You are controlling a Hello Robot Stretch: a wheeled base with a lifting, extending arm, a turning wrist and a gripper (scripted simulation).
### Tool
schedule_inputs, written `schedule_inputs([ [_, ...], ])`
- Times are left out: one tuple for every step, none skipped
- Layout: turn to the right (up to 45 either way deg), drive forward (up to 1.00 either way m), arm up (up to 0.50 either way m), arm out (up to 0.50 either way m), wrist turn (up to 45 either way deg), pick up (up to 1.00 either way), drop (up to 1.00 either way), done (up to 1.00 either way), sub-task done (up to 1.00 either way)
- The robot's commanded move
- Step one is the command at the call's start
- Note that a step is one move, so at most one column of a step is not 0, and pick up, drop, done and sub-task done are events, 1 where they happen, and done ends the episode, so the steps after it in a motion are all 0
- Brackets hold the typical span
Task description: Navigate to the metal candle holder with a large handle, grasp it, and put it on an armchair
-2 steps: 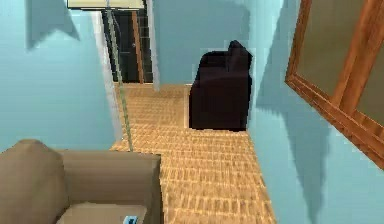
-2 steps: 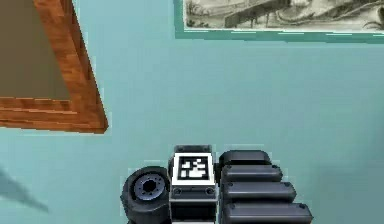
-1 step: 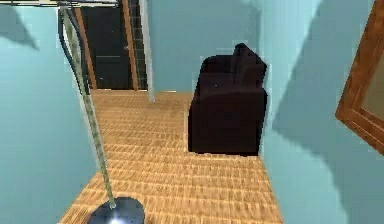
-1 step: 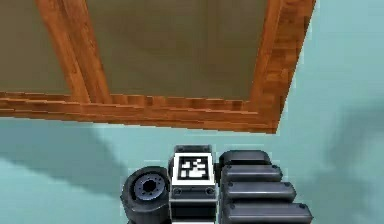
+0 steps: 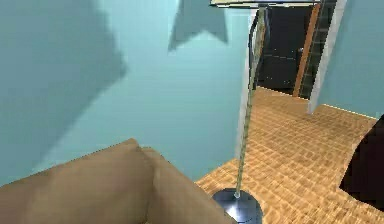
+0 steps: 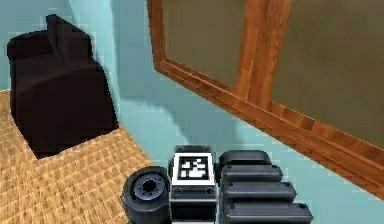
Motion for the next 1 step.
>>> schedule_inputs([
  [-30.0, 0.00, 0.00, 0.00, 0.0, 0.00, 0.00, 0.00, 0.00],
])
